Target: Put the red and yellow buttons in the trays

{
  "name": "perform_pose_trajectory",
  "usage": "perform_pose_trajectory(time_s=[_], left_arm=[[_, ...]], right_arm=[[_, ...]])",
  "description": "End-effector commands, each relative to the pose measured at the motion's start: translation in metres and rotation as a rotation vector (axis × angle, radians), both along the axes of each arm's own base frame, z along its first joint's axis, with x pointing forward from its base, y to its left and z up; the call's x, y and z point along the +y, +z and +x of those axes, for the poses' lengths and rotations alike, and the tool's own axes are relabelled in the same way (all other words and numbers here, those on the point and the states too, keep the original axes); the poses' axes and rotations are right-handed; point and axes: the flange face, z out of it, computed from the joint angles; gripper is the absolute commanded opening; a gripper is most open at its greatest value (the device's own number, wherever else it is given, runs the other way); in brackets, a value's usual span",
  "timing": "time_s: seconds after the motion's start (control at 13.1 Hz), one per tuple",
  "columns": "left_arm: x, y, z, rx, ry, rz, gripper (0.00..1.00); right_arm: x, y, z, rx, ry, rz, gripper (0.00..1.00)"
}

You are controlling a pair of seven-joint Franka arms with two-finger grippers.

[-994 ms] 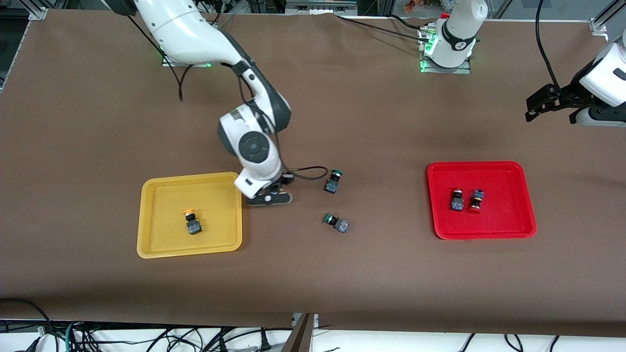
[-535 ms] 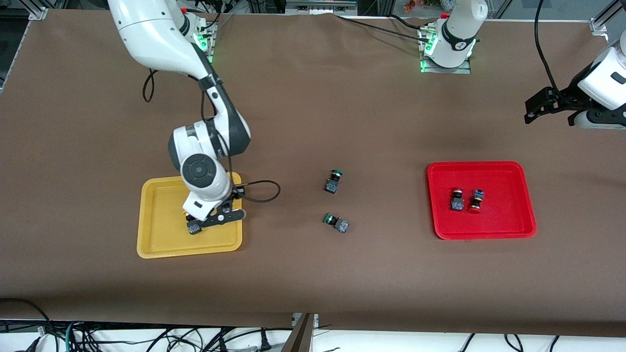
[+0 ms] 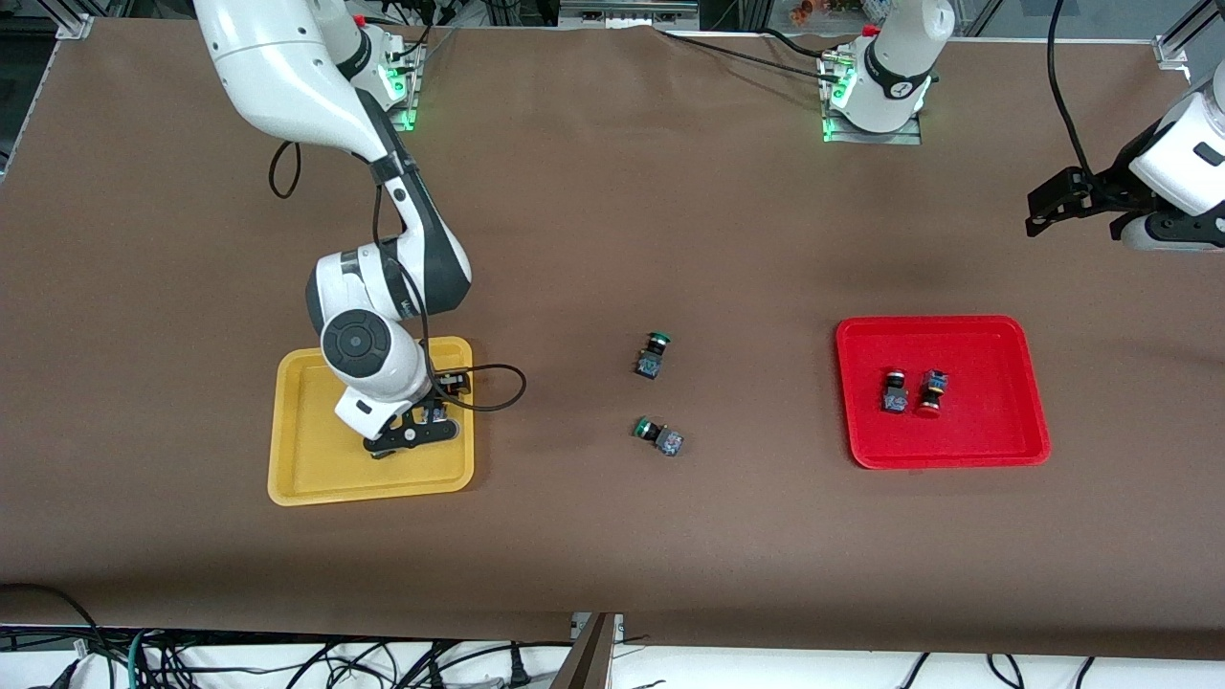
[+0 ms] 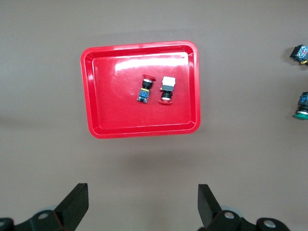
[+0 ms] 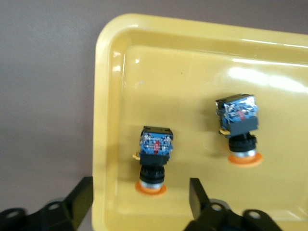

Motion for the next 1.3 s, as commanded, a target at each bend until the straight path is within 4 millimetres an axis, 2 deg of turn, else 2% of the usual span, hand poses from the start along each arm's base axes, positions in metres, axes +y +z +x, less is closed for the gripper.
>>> perform_pose_trajectory(time_s=[0.0, 0.08, 0.46, 0.54, 0.61, 0.76, 0.92, 0.99, 1.22], left_arm=[[0.004, 0.001, -0.005, 0.022, 0.010, -0.017, 1.00], [0.003, 0.001, -0.006, 0.023, 0.010, -0.017, 1.00], [0.002, 0.001, -0.006, 0.023, 0.009, -0.017, 1.00], [0.002, 0.001, -0.006, 0.023, 0.009, -0.017, 1.00], [0.002, 0.001, -0.006, 0.023, 0.009, -0.017, 1.00], [0.002, 0.001, -0.006, 0.023, 0.009, -0.017, 1.00], [0.002, 0.001, -0.006, 0.023, 0.009, -0.017, 1.00], [0.002, 0.001, -0.006, 0.023, 0.009, -0.017, 1.00], [0.002, 0.001, -0.006, 0.023, 0.009, -0.019, 1.00]], right_arm=[[-0.020, 0.084, -0.005, -0.024, -0.032, 0.036, 1.00], [-0.031, 0.110, -0.006, -0.033, -0.019, 0.041, 1.00], [-0.055, 0.236, -0.056, 0.010, -0.020, 0.083, 1.00], [-0.064, 0.257, -0.069, 0.025, -0.026, 0.089, 1.00], [-0.093, 0.278, -0.076, 0.033, -0.063, 0.099, 1.00], [-0.125, 0.302, -0.096, 0.051, -0.086, 0.119, 1.00], [-0.146, 0.307, -0.122, 0.031, -0.100, 0.126, 1.00], [-0.150, 0.309, -0.127, 0.033, -0.086, 0.123, 1.00], [-0.155, 0.308, -0.120, 0.034, -0.032, 0.125, 1.00]])
